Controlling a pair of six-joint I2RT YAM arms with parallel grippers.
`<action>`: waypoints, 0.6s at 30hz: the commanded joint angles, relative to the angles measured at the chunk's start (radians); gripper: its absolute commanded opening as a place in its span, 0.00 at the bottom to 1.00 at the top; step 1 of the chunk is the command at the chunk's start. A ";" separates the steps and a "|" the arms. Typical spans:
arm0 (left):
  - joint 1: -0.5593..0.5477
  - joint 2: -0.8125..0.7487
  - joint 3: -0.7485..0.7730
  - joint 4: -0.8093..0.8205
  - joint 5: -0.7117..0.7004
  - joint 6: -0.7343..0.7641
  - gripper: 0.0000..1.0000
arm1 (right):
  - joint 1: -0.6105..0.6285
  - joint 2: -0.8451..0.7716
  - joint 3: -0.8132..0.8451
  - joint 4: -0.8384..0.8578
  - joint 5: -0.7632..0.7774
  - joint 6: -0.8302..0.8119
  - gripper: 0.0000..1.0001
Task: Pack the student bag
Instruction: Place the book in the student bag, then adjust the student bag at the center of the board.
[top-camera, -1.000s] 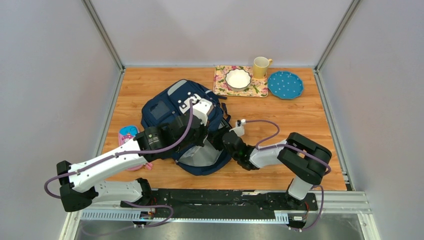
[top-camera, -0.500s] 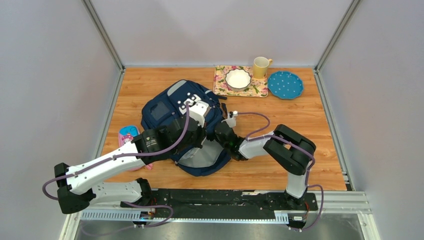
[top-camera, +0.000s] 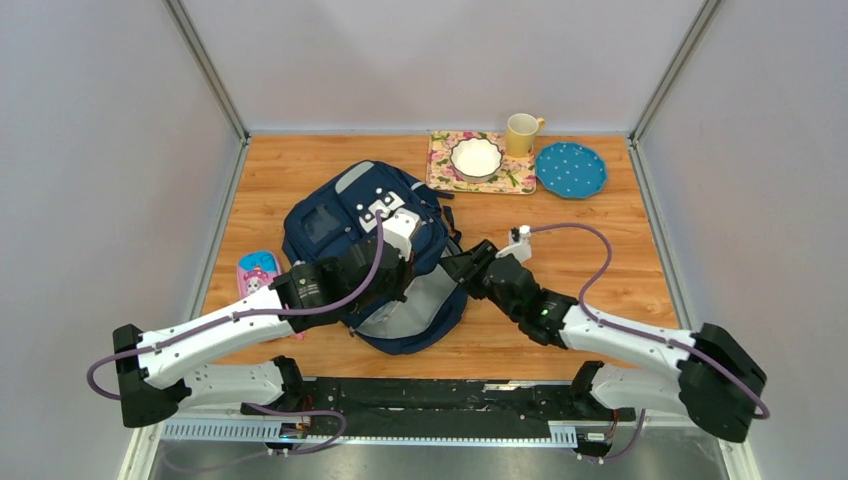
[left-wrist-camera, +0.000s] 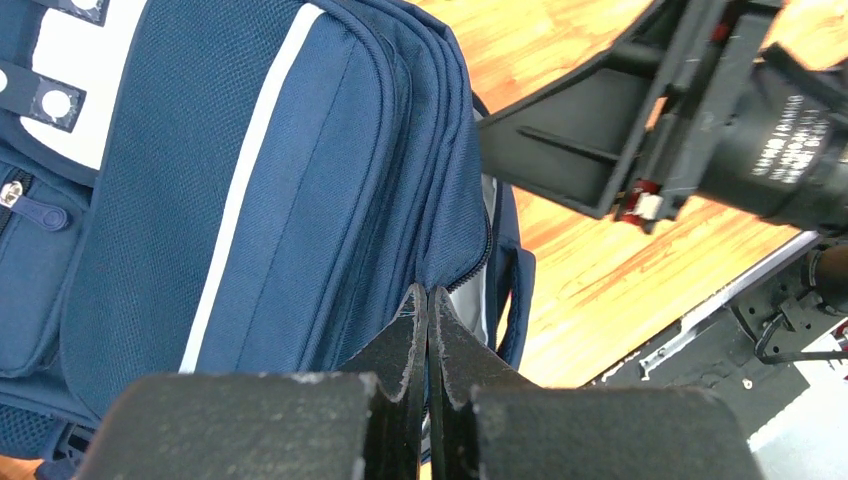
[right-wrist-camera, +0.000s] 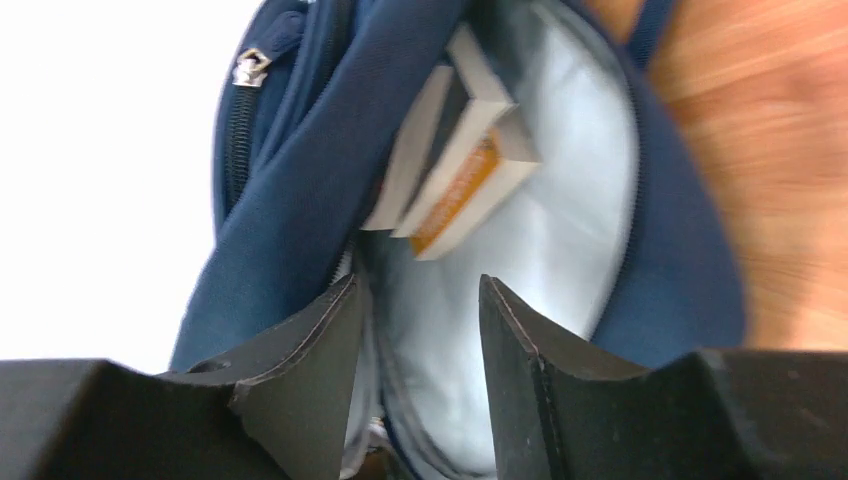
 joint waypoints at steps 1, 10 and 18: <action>-0.001 -0.027 -0.006 0.086 -0.017 -0.024 0.00 | -0.004 -0.132 0.011 -0.475 0.127 -0.137 0.50; -0.001 -0.029 -0.101 0.131 0.037 -0.074 0.00 | -0.004 -0.227 0.075 -0.664 0.152 -0.236 0.77; -0.001 -0.023 -0.189 0.164 0.066 -0.108 0.00 | -0.004 -0.077 0.148 -0.573 0.051 -0.271 0.80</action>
